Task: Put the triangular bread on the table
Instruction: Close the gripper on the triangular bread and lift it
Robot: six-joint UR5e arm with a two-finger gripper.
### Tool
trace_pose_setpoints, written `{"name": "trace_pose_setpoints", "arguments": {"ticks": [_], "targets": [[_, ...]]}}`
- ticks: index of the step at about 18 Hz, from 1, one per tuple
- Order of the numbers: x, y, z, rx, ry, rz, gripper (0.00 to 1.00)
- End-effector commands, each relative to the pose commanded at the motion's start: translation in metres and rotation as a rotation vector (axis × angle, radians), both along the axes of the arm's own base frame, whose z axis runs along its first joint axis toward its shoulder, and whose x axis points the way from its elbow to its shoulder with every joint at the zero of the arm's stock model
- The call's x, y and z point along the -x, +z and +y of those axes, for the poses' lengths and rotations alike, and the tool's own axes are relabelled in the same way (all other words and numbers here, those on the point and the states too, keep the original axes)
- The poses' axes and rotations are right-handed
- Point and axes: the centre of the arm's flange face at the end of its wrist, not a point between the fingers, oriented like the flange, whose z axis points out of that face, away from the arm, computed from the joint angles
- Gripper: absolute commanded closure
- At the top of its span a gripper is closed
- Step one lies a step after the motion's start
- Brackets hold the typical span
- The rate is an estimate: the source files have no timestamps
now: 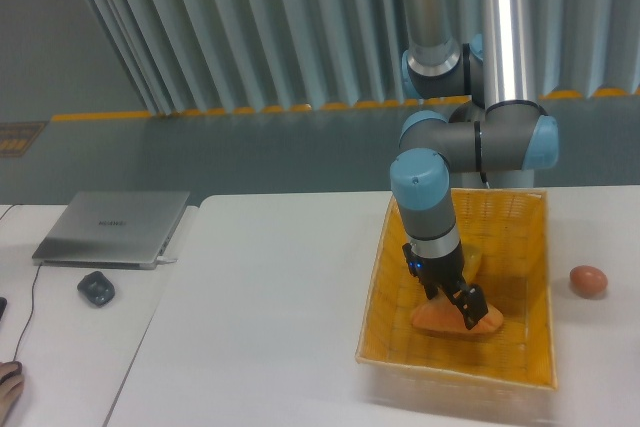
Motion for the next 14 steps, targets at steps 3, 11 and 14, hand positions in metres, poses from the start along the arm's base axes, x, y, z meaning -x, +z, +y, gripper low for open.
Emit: {"name": "trace_pose_setpoints", "arguments": {"ticks": [3, 11, 14], "targets": [[0.002, 0.009, -0.001, -0.012, 0.015, 0.009, 0.92], [0.014, 0.071, -0.018, -0.15, 0.072, -0.025, 1.0], [0.024, 0.092, -0.031, -0.195, 0.098, -0.044, 1.0]]}}
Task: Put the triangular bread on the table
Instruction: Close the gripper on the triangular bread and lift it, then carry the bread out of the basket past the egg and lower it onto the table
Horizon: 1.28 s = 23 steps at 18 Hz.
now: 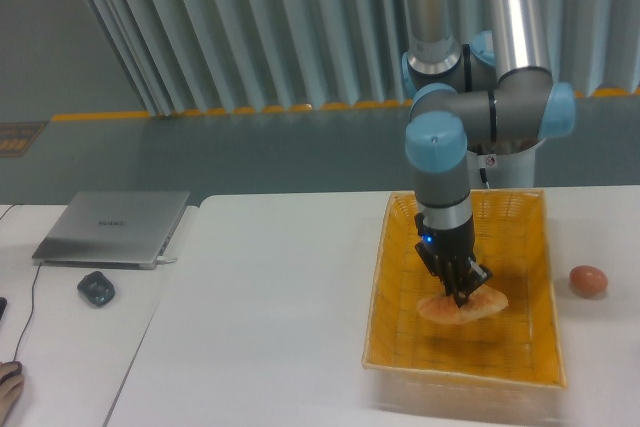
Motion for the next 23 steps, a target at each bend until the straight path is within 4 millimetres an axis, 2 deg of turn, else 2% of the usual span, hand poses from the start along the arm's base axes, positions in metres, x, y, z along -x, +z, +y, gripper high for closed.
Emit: {"name": "trace_pose_setpoints", "arguments": {"ticks": [2, 7, 10, 15, 19, 22, 23], "targets": [[0.014, 0.02, -0.016, -0.029, 0.023, 0.003, 1.0], [0.083, 0.034, -0.054, -0.033, 0.036, 0.041, 1.0], [0.14, 0.028, -0.105, 0.028, -0.043, 0.033, 1.0], [0.199, 0.023, -0.167, 0.065, -0.128, 0.041, 1.0], [0.225, 0.006, -0.209, 0.097, -0.228, 0.032, 1.0], [0.226, -0.006, -0.219, 0.117, -0.278, 0.019, 0.98], [0.225, -0.008, -0.219, 0.13, -0.28, 0.017, 0.91]]}}
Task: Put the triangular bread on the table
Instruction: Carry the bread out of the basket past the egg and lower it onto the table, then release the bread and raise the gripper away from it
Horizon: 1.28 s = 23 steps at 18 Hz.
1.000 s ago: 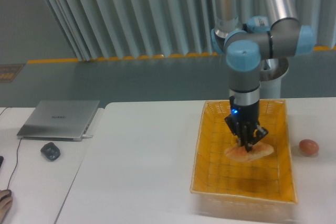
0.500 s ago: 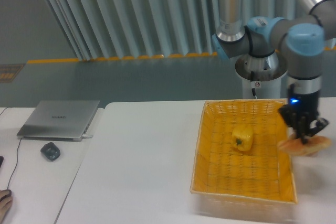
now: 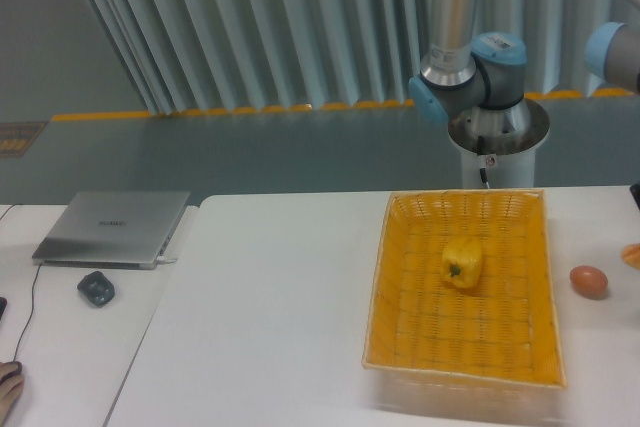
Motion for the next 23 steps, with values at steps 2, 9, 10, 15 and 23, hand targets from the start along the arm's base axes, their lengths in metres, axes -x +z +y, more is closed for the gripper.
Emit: {"name": "trace_pose_setpoints", "arguments": {"ticks": [2, 9, 10, 15, 23], "targets": [[-0.003, 0.0, 0.004, 0.015, -0.005, 0.008, 0.78], [-0.005, -0.001, 0.005, 0.008, -0.004, 0.006, 0.24], [-0.005, 0.001, 0.006, 0.004, -0.004, 0.008, 0.06], [-0.013, 0.006, 0.014, 0.003, -0.022, 0.014, 0.0], [-0.033, 0.026, 0.048, -0.006, -0.089, 0.019, 0.0]]}}
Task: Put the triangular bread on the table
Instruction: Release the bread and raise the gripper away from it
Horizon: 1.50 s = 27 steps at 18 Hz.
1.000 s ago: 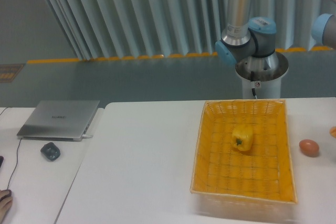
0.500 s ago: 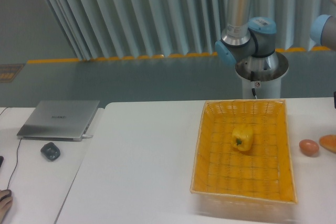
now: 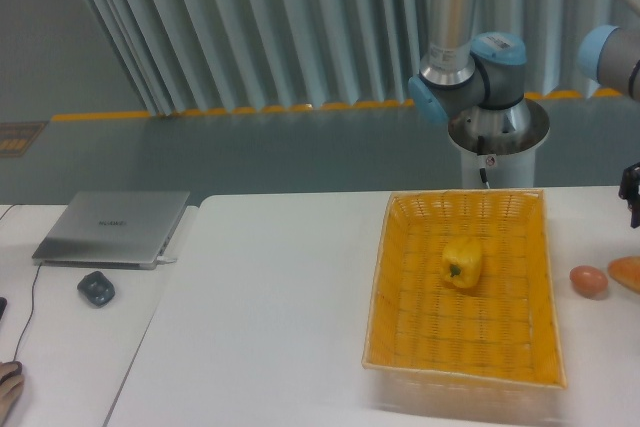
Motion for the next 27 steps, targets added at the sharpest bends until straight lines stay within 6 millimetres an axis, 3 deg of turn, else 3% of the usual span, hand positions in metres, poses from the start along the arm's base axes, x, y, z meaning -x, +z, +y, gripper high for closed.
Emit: {"name": "trace_pose_setpoints", "arguments": {"ticks": [4, 9, 11, 15, 27], "targets": [[-0.019, 0.017, 0.017, -0.013, -0.078, 0.006, 0.0], [-0.009, 0.044, 0.012, 0.026, -0.368, -0.004, 0.0], [0.01, 0.037, -0.004, 0.03, -0.397, -0.021, 0.0], [0.031, 0.026, -0.018, 0.044, -0.455, -0.026, 0.0], [0.036, 0.017, -0.02, 0.051, -0.446, -0.039, 0.0]]}}
